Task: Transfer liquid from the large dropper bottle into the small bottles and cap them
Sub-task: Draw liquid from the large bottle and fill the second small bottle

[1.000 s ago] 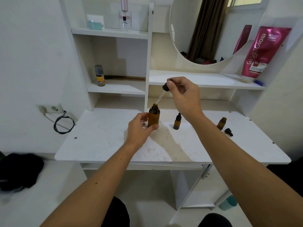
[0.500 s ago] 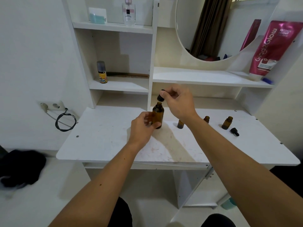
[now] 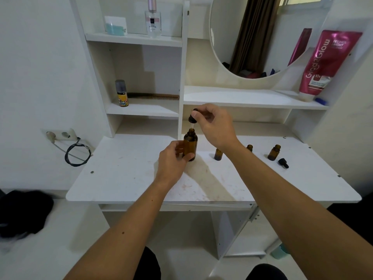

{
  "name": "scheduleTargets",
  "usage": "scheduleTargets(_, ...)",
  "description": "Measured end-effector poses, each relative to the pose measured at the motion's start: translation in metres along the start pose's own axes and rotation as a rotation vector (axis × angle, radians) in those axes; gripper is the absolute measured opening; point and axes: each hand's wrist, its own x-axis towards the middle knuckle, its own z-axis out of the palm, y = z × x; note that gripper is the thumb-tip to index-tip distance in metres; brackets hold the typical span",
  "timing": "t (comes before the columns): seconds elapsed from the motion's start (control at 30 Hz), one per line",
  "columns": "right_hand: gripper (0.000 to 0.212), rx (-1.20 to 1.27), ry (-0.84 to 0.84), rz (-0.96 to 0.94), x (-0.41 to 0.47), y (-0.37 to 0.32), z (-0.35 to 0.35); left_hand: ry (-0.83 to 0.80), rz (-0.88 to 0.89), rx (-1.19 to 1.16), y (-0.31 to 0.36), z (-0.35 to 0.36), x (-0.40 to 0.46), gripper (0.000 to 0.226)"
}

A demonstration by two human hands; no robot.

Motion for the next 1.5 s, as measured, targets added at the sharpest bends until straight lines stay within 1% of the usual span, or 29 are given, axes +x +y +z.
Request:
scheduleTargets(0.13, 0.018, 0.056, 0.052, -0.04, 0.004, -0.008, -0.009, 0.018, -0.016, 0.033, 0.002, 0.003, -0.001, 0.053)
scheduleTargets(0.33, 0.017, 0.156, 0.155, -0.047, 0.007, -0.019, -0.028, 0.083, -0.015, 0.058, 0.002, 0.004, -0.009, 0.059)
scheduleTargets(0.43, 0.019, 0.18, 0.192, -0.052, 0.006, -0.022, -0.04, 0.147, -0.006, 0.072, 0.005, 0.003, -0.016, 0.055)
scheduleTargets(0.5, 0.02, 0.176, 0.206, -0.056, 0.003, -0.021, -0.05, 0.162, -0.011, 0.055, 0.01, 0.006, -0.023, 0.052)
scheduleTargets(0.6, 0.018, 0.177, 0.226, -0.049, -0.007, -0.008, -0.067, 0.131, 0.021, 0.029, 0.014, 0.016, -0.034, 0.047)
scheduleTargets(0.67, 0.017, 0.163, 0.24, -0.037, -0.016, 0.005, -0.08, 0.08, 0.034, 0.001, 0.019, 0.025, -0.041, 0.042)
scheduleTargets(0.83, 0.015, 0.158, 0.292, 0.041, -0.037, 0.04, -0.115, -0.137, 0.055, -0.123, 0.038, 0.062, -0.053, 0.033)
scheduleTargets(0.97, 0.017, 0.112, 0.33, 0.098, -0.049, 0.06, -0.138, -0.219, 0.102, -0.093, 0.046, 0.097, -0.052, 0.041)
scheduleTargets(1.17, 0.013, 0.063, 0.372, 0.147, -0.05, 0.078, -0.156, -0.232, 0.107, -0.033, 0.058, 0.137, -0.042, 0.054)
scheduleTargets(1.3, 0.016, 0.086, 0.369, 0.113, -0.047, 0.089, -0.152, -0.193, 0.101, -0.003, 0.062, 0.155, -0.028, 0.056)
scheduleTargets(1.4, 0.013, 0.1, 0.331, 0.13, -0.045, 0.097, -0.147, -0.186, 0.123, 0.033, 0.06, 0.164, -0.017, 0.053)
scheduleTargets(1.5, 0.016, 0.074, 0.289, 0.13, -0.043, 0.106, -0.141, -0.164, 0.138, 0.021, 0.058, 0.169, -0.01, 0.042)
